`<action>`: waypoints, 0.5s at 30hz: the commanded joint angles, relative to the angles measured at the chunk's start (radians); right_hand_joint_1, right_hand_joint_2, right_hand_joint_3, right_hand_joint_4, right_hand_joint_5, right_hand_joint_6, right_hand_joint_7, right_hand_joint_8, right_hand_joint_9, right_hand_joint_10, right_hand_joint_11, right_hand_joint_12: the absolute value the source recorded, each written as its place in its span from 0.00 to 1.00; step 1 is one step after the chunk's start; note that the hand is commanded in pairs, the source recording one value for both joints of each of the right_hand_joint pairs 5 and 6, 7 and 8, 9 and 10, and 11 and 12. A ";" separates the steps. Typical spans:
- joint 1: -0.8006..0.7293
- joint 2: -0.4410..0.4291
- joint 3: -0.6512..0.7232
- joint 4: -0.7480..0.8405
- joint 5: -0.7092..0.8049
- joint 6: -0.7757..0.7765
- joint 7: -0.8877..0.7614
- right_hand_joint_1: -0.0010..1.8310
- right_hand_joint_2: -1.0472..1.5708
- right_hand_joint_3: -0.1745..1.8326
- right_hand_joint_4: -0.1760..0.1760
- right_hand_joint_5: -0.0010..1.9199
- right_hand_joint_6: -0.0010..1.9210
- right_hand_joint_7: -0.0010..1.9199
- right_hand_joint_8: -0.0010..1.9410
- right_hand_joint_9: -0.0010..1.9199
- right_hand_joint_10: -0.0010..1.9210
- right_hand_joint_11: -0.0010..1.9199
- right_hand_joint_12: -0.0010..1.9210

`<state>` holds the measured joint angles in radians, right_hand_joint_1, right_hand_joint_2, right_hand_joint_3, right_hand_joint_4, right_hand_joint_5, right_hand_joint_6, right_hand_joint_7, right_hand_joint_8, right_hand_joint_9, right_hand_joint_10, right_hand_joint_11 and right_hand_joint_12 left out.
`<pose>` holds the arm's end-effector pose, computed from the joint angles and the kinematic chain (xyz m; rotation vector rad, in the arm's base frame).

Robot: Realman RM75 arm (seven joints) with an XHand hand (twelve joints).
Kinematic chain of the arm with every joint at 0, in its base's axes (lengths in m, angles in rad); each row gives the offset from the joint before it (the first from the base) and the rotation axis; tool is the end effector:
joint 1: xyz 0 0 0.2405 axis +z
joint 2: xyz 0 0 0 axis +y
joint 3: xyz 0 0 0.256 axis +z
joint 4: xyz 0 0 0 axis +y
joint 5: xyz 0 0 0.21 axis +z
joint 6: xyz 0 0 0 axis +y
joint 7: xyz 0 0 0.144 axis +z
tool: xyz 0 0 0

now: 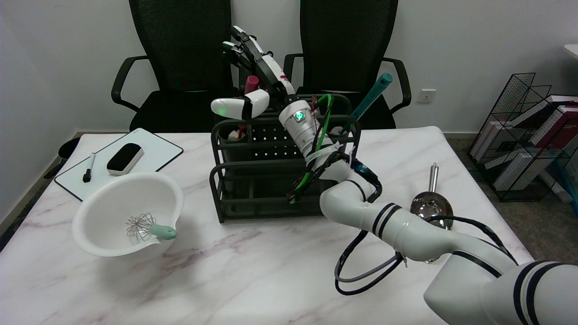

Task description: Pick up the pink sponge bottle brush.

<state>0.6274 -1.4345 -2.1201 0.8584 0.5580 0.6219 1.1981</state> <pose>-0.1855 -0.4729 0.1825 1.7412 -0.9578 1.3045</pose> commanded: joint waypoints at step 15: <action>0.010 -0.061 0.035 -0.043 0.081 -0.026 -0.058 0.61 0.32 0.56 0.50 0.00 0.00 0.14 0.14 0.16 0.16 0.15 0.15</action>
<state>0.6372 -1.4774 -2.1207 0.8393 0.5603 0.5996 1.1557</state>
